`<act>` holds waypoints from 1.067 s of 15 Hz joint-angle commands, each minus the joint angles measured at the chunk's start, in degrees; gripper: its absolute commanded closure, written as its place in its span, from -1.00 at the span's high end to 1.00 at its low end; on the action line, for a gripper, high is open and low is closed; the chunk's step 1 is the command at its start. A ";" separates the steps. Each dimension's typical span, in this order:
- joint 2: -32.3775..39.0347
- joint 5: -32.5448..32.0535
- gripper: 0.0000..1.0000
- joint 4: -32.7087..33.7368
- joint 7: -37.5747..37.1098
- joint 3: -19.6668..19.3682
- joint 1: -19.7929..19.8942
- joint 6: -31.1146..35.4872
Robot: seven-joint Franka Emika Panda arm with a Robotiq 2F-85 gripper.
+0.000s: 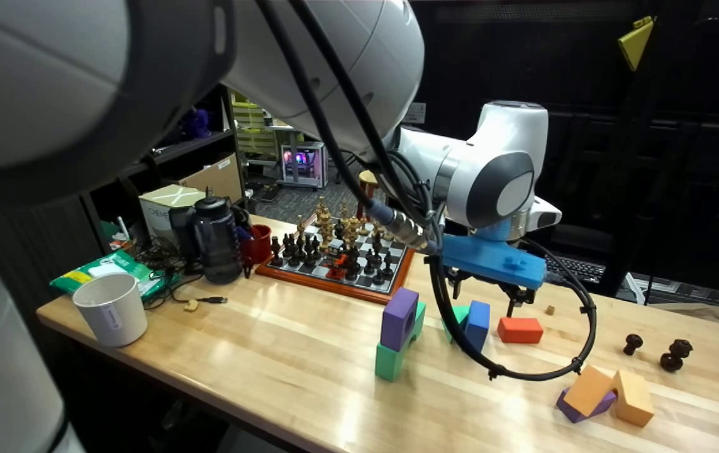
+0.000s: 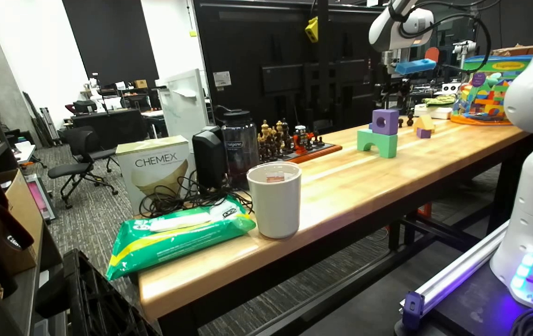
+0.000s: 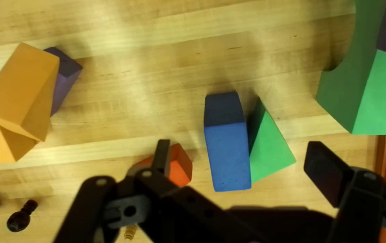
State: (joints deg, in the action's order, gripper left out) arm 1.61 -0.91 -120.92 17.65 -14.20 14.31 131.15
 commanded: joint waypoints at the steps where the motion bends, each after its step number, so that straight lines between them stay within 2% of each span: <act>1: 1.50 6.77 1.00 0.03 8.36 0.22 0.57 1.76; 7: 5.83 12.05 1.00 2.50 17.39 0.96 1.71 0.18; 15: 9.59 12.84 1.00 6.19 20.27 2.36 3.13 -1.30; 16: 9.95 12.84 0.84 6.64 20.24 2.53 3.28 -1.42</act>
State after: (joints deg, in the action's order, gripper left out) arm 10.58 10.74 -116.37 35.76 -12.76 16.36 131.35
